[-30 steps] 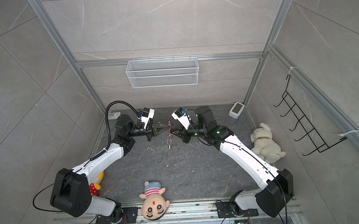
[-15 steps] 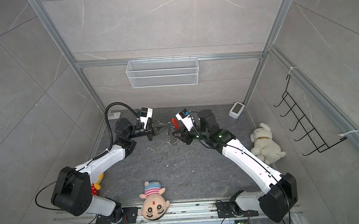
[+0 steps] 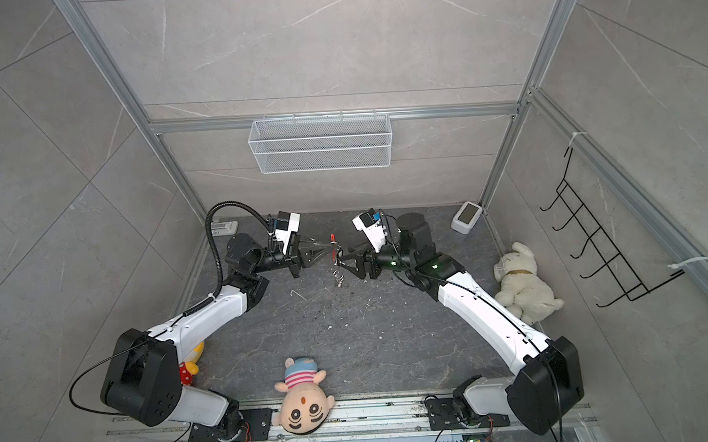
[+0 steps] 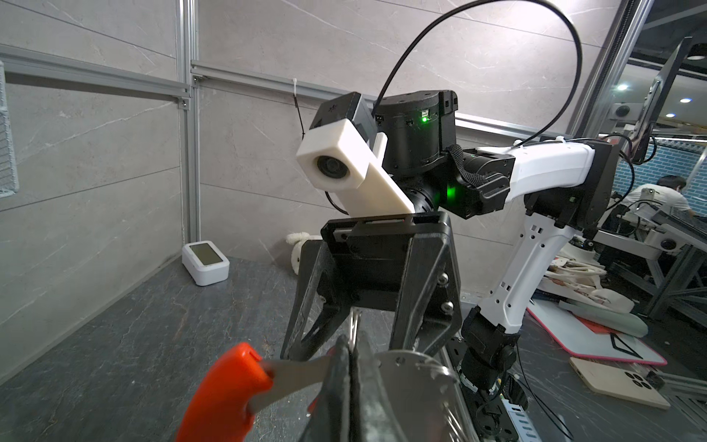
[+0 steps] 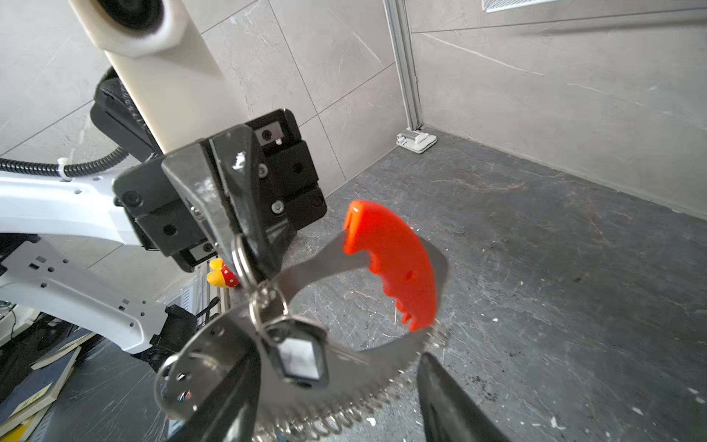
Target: Put the keys on the keyring
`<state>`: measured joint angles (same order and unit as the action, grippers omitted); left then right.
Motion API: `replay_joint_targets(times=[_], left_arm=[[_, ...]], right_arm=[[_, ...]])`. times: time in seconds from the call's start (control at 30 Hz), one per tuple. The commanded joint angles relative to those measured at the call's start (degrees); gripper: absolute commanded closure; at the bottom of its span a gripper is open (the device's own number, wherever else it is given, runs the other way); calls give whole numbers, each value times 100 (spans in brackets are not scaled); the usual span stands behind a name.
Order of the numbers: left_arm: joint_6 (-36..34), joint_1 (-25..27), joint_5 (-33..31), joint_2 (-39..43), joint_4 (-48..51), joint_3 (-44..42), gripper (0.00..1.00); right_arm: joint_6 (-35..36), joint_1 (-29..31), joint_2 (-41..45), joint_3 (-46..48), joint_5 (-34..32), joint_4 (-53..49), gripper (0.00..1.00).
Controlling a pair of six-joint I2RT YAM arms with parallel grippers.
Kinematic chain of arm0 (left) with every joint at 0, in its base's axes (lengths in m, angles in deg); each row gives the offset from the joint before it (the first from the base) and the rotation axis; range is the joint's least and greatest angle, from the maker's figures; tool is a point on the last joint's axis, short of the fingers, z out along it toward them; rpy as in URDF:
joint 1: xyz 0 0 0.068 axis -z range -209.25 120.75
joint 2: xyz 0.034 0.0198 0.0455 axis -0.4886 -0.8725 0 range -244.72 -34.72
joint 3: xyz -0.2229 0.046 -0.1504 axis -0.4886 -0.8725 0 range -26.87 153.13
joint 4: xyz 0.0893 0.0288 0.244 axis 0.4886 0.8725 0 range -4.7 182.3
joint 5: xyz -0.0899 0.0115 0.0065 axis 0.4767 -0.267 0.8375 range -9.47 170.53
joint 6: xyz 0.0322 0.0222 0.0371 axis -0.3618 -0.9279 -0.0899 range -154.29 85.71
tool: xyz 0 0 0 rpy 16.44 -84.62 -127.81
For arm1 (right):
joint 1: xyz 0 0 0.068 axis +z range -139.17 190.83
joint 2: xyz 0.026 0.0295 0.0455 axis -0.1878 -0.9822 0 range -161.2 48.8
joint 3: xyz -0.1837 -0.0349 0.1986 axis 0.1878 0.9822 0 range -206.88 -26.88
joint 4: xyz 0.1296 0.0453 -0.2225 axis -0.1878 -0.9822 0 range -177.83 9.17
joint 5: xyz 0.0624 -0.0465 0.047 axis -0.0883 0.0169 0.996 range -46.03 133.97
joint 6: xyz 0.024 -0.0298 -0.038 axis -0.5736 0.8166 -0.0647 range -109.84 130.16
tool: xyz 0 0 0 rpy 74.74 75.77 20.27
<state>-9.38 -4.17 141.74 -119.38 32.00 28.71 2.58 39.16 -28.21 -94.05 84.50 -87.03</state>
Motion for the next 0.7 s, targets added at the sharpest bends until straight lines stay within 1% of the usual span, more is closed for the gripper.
replay_joint_targets(times=[0.0, 0.17, 0.3, 0.33, 0.4, 0.43, 0.47, 0.6, 0.67], left_arm=[[253, -21, 83, -28, -643, 165, 100], [413, -12, 21, -102, -862, 133, 100], [630, -12, -54, -186, -1189, 91, 100], [675, -12, -106, -193, -1260, 71, 100], [795, -12, -227, -216, -1452, 26, 100], [852, -12, -273, -233, -1546, 3, 100], [892, -12, -351, -243, -1625, -16, 100], [915, 5, -624, -231, -1693, -50, 100], [909, 36, -702, -230, -1697, -47, 100]], right_arm=[[172, 87, -128, -327, -23, 74, 31], [295, 264, -138, -393, -280, 52, 32], [313, 300, -133, -428, -351, 45, 45], [339, 312, -131, -441, -364, -4, 50], [405, 352, -97, -431, -466, -106, 69], [431, 374, -95, -411, -515, -151, 76], [461, 395, -90, -397, -549, -213, 81], [479, 500, -95, -278, -620, -269, 91], [475, 580, -116, -219, -673, -239, 100]])
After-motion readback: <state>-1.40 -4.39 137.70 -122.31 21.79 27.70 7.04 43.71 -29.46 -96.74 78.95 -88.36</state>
